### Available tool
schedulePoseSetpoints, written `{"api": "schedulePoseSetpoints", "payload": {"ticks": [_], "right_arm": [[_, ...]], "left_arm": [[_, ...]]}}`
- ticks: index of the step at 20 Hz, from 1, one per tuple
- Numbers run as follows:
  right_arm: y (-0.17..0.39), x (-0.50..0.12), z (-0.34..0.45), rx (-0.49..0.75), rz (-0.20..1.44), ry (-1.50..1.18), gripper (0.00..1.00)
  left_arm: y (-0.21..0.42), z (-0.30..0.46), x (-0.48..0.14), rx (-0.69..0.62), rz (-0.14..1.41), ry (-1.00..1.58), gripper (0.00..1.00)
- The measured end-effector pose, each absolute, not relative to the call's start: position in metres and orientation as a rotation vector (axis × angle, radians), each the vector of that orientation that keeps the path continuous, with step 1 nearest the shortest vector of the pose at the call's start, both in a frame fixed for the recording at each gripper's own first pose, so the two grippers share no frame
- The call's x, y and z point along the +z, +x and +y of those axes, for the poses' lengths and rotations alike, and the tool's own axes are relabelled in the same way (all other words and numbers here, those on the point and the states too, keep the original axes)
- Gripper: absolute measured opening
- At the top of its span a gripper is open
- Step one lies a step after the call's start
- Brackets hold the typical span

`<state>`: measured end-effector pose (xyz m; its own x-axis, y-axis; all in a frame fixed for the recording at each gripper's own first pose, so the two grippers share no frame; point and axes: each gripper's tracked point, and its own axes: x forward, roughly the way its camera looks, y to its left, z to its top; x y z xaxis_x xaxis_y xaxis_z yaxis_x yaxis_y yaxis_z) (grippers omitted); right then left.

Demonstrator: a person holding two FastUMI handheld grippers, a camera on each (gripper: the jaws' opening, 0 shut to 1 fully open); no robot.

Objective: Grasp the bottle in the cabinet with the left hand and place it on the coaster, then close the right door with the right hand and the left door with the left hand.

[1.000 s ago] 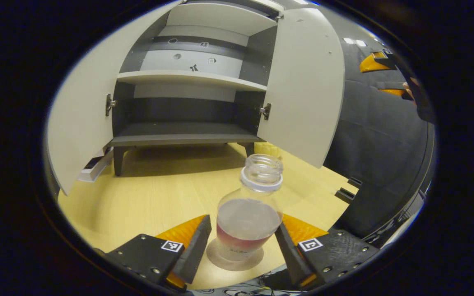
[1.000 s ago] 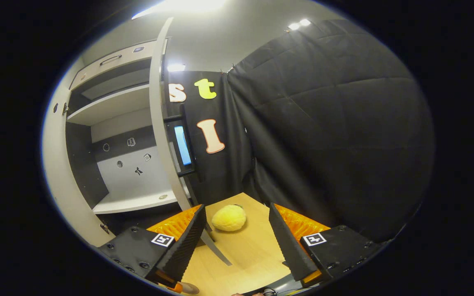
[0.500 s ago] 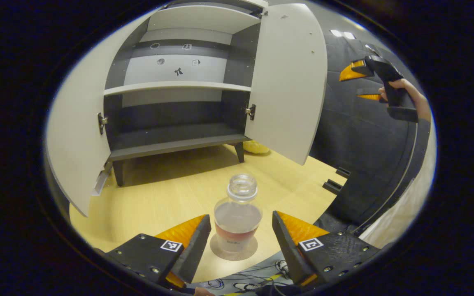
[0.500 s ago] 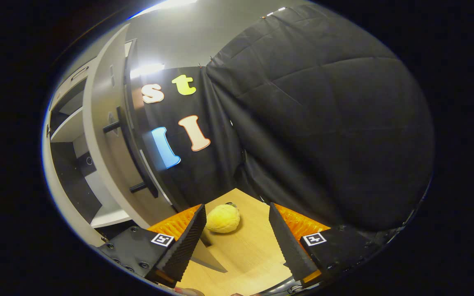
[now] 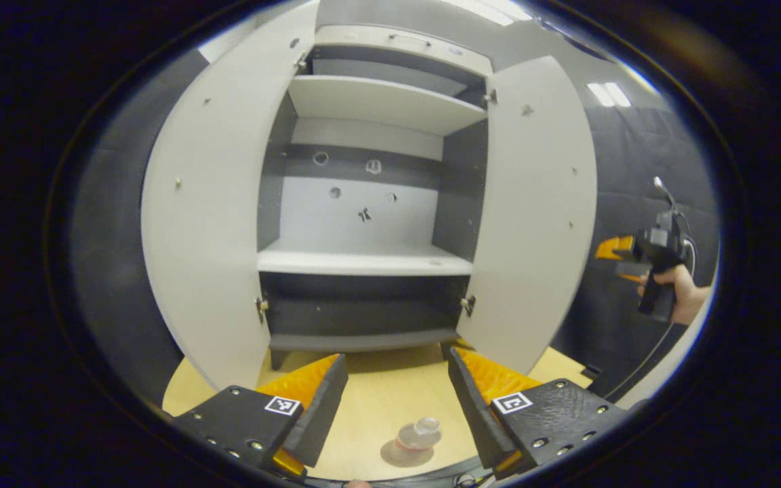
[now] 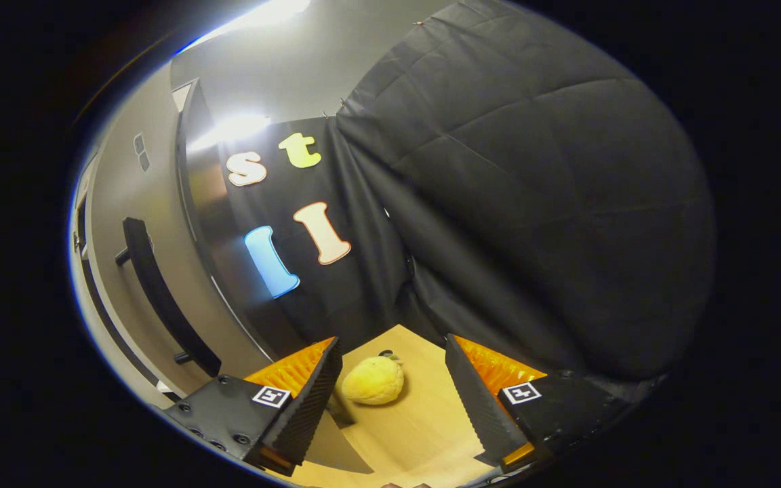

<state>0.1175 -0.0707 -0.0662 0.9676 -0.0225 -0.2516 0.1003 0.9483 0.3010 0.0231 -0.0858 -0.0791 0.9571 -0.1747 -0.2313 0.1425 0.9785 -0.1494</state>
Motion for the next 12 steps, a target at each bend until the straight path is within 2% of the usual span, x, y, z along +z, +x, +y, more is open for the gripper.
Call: {"api": "schedulePoseSetpoints", "payload": {"ticks": [2,3,8,12], "right_arm": [[0.127,-0.061,-0.072,-0.034,0.233,0.295,0.98],[0.131,-0.056,-0.072,-0.018,0.221,0.287,0.98],[0.142,-0.023,-0.046,0.135,0.149,0.206,0.98],[0.148,0.001,-0.028,0.262,0.119,0.157,0.97]], "left_arm": [[0.045,-0.069,-0.047,-0.079,0.171,-0.161,0.90],[0.055,-0.062,-0.032,-0.044,0.138,-0.172,0.87],[0.081,-0.020,0.036,0.134,-0.001,-0.177,0.87],[0.075,0.000,0.061,0.246,-0.011,-0.112,0.87]]}}
